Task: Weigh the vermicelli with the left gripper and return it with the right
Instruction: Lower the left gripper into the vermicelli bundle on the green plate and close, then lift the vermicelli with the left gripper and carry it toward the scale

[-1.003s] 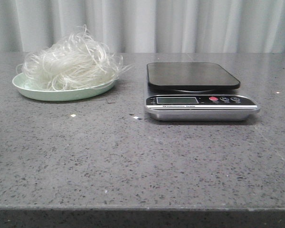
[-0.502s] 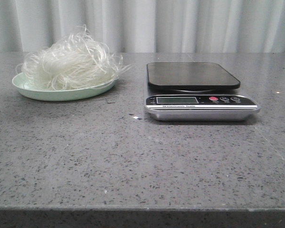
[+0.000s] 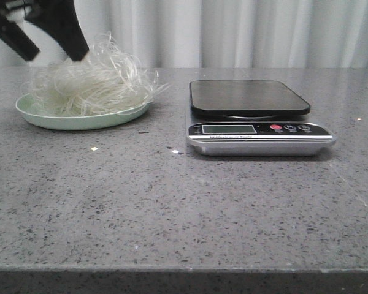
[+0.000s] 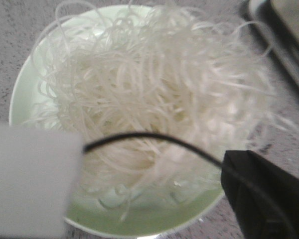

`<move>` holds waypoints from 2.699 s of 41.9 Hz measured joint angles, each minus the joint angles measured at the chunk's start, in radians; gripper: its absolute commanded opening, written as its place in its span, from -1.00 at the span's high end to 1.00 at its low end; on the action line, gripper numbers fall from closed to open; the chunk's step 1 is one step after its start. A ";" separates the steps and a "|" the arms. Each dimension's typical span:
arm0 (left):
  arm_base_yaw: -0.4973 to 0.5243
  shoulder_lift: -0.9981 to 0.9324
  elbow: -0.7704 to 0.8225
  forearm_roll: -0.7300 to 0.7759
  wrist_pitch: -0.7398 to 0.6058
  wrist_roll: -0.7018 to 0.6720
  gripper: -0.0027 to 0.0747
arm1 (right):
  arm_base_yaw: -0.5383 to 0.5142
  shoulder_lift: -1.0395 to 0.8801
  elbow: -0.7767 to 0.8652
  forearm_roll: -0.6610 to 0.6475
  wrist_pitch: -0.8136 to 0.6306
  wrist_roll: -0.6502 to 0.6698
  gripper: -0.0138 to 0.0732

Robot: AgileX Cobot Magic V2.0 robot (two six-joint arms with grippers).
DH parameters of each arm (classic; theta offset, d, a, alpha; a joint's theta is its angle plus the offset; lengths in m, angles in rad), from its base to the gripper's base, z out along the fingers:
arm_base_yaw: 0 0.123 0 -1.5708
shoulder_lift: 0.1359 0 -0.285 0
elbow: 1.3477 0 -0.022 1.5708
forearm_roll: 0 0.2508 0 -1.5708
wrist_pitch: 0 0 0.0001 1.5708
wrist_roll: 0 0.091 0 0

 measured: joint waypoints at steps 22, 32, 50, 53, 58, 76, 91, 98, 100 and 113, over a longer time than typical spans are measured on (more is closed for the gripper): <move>0.000 0.140 -0.007 -0.024 -0.077 0.014 -0.71 | 0.000 0.000 0.000 0.000 0.000 0.000 0.33; 0.000 0.149 -0.008 -0.036 -0.079 0.016 0.01 | 0.000 0.000 0.000 0.000 0.000 0.000 0.33; 0.000 0.149 -0.031 -0.044 -0.058 0.016 0.56 | 0.000 0.000 0.000 0.000 0.000 0.000 0.33; 0.000 0.149 -0.046 -0.038 -0.035 0.016 0.56 | 0.000 0.000 0.000 0.000 0.000 0.000 0.33; 0.000 0.123 -0.062 -0.032 -0.005 0.016 0.56 | 0.000 0.000 0.000 0.000 0.000 0.000 0.33; -0.015 -0.080 -0.185 -0.083 0.031 0.016 0.56 | 0.000 0.000 0.000 0.000 0.000 0.000 0.33; -0.262 -0.095 -0.267 -0.105 -0.088 0.016 0.56 | 0.000 0.000 0.000 0.000 0.000 0.000 0.33; -0.363 -0.036 -0.267 -0.114 -0.147 0.016 0.56 | 0.000 0.000 0.000 0.000 0.000 0.000 0.33; -0.379 -0.009 -0.267 -0.114 -0.149 0.016 0.56 | 0.000 0.000 0.000 0.000 0.000 0.000 0.33; -0.407 0.153 -0.267 -0.112 -0.149 0.016 0.56 | 0.000 0.000 0.000 0.000 0.000 0.000 0.33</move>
